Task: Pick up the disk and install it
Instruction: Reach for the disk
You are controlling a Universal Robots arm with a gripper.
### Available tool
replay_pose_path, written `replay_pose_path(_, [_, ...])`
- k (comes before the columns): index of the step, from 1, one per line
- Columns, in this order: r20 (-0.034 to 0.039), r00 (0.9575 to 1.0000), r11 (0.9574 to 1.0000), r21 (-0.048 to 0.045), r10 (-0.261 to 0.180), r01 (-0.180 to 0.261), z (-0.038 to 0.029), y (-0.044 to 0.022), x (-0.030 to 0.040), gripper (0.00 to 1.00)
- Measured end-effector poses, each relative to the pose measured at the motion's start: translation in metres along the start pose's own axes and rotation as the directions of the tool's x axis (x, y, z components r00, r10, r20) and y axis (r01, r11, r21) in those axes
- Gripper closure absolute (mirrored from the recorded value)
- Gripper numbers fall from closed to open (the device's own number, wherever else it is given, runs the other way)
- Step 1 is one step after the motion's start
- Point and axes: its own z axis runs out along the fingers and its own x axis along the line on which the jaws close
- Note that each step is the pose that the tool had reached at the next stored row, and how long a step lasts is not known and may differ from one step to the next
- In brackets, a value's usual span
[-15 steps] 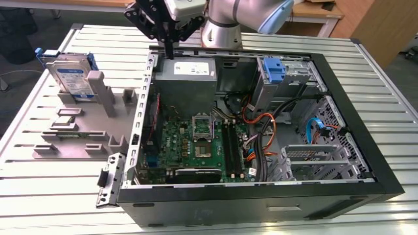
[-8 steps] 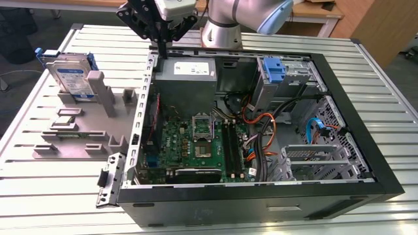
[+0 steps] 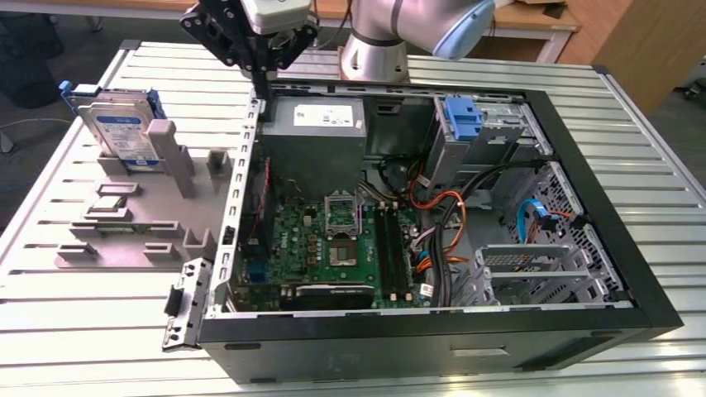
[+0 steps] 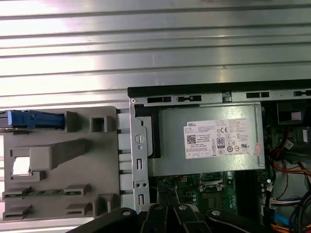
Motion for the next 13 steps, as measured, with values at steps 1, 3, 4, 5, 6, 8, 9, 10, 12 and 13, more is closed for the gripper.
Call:
replay_pose_path(1, [0.0001,1.0,1.0,0.0,0.0,0.0,0.0,-0.0002,0.0022,0.9])
replay_pose_path(3, [0.0001,1.0,1.0,0.0,0.0,0.0,0.0,-0.0005,0.0061,0.9])
replay_pose_path(4, [0.0,1.0,1.0,0.0,0.0,0.0,0.0,-0.0006,0.008,0.9])
replay_pose_path(5, [0.0001,1.0,1.0,-0.0001,0.0,0.0,0.0001,-0.0007,0.0096,0.9])
replay_pose_path(6, [0.0001,1.0,1.0,0.0001,0.0,0.0,0.0,-0.0009,0.0112,0.9])
replay_pose_path(8, [0.0,1.0,1.0,0.0001,0.0,0.0,0.0,-0.0011,0.0141,0.9])
replay_pose_path(9, [0.0001,1.0,1.0,0.0,0.0,0.0,0.0,-0.0012,0.0158,0.9])
replay_pose_path(10, [0.0,1.0,1.0,0.0,0.0,0.0,0.0,-0.0013,0.0173,0.9])
replay_pose_path(12, [0.0,1.0,1.0,0.0,0.0,0.0,0.0,-0.0016,0.0203,0.9])
replay_pose_path(13, [0.0001,1.0,1.0,0.0,0.0,0.0,0.0,-0.0017,0.022,0.9])
